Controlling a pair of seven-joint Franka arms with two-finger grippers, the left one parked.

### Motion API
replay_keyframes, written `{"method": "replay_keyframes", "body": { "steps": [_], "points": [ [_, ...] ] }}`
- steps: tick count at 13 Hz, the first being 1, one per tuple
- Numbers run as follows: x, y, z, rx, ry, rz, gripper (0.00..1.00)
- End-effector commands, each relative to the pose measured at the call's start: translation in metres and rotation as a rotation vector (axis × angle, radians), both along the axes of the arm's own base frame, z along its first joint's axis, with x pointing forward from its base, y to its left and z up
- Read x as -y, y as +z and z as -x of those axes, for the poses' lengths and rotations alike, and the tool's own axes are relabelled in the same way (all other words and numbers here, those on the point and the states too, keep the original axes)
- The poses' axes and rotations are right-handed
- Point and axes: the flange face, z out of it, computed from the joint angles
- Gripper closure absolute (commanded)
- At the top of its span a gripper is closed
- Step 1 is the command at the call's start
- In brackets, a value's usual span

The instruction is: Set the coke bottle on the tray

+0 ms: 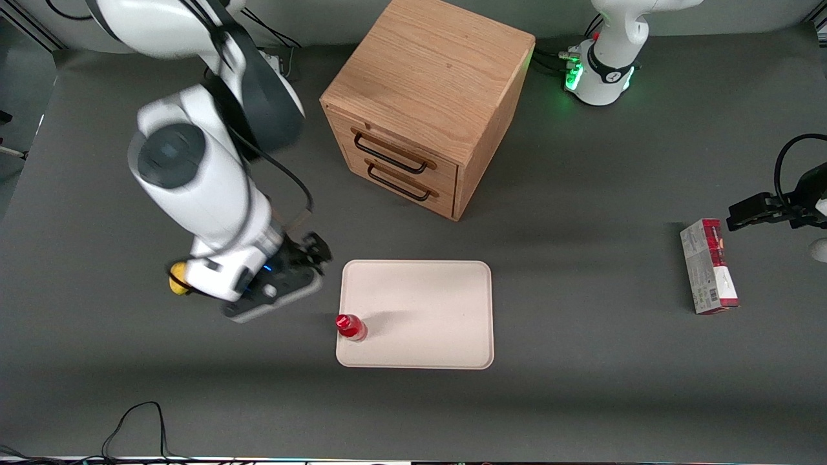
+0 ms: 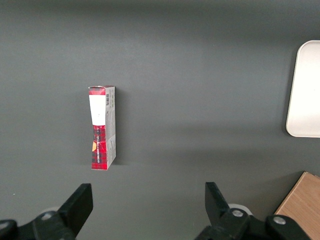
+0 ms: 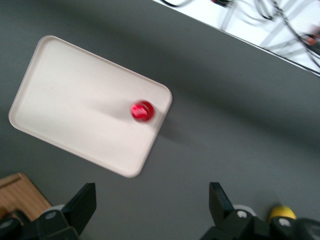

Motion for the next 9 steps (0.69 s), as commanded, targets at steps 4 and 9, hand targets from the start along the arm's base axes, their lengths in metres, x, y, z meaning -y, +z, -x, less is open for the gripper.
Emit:
{"method": "replay_keyframes", "body": {
  "steps": [4, 9],
  "points": [
    [0.127, 0.055, 0.063, -0.049, -0.167, -0.022, 0.0],
    [0.249, 0.05, 0.074, -0.072, -0.32, -0.075, 0.0]
  ]
}}
